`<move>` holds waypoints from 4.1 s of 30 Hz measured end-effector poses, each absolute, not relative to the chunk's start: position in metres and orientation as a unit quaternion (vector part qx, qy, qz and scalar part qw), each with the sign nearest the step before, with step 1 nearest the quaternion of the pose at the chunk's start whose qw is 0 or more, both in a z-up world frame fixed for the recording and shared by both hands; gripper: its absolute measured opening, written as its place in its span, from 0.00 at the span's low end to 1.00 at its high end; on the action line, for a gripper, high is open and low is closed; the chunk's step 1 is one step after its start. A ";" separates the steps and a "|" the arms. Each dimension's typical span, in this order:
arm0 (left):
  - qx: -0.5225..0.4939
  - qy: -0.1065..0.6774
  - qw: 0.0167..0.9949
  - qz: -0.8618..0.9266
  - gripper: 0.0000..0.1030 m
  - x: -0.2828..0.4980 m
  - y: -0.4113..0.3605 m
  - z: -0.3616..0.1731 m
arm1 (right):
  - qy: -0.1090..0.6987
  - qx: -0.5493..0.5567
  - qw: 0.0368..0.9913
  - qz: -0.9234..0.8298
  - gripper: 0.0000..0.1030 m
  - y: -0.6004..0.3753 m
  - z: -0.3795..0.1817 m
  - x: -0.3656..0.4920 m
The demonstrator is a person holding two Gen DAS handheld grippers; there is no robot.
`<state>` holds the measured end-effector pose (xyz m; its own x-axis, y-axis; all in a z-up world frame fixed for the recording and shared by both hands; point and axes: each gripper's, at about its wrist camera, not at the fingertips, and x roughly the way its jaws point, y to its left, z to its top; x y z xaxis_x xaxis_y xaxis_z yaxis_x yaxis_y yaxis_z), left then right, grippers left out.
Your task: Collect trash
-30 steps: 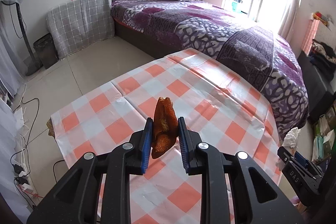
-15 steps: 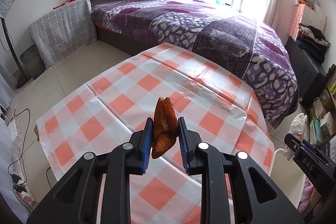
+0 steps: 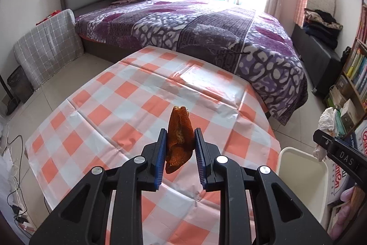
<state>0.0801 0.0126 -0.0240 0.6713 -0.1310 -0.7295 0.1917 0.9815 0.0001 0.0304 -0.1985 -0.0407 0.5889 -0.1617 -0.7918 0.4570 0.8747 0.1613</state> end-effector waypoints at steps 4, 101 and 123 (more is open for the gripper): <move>0.048 0.398 0.910 -0.105 0.24 0.075 -0.007 -0.029 | 0.423 0.187 0.865 -0.194 0.38 -0.219 -0.043 0.020; 0.111 0.305 0.940 -0.102 0.93 -0.059 -0.011 -0.029 | 0.270 0.045 0.917 -0.291 0.93 -0.153 -0.049 -0.135; 0.119 0.317 0.935 -0.103 0.93 -0.058 -0.019 -0.038 | 0.276 0.074 0.914 -0.287 0.93 -0.164 -0.052 -0.137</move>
